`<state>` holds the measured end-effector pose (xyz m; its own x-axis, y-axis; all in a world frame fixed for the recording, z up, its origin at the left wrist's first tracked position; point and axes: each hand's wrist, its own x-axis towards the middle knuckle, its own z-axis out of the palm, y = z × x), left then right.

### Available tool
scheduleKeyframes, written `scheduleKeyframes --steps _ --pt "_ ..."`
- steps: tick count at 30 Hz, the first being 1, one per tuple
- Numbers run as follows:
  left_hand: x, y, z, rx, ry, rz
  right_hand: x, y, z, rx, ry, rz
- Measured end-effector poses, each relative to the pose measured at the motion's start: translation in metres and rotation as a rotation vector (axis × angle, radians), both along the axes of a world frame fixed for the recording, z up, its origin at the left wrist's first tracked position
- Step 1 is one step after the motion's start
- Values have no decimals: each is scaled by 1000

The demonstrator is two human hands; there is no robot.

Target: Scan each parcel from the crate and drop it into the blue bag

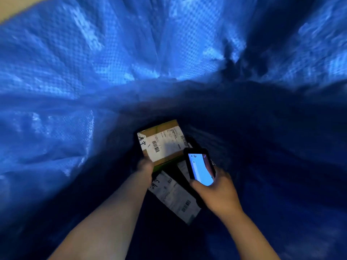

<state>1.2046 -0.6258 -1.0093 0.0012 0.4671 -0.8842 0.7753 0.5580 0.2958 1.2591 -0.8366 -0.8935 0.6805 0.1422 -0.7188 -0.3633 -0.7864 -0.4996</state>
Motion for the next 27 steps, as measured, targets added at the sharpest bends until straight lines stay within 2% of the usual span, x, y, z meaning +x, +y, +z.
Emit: scheduleKeyframes --steps 4,8,13,18,23,27 --pt "-3 -2 -3 14 42 -162 4 6 -1 0 -22 36" --pt "-15 -9 32 133 -2 -537 4 10 27 -21 -52 66" --pt "-33 -9 120 305 -78 -978 -2 4 100 -49 -101 123" --pt "-55 -14 224 408 -15 -1253 -9 -9 200 -102 -90 215" --pt "-76 -31 357 502 -80 -1330 -23 -21 313 -150 -84 329" --pt "-101 -36 460 600 -218 -1232 -42 -24 394 -134 -96 383"
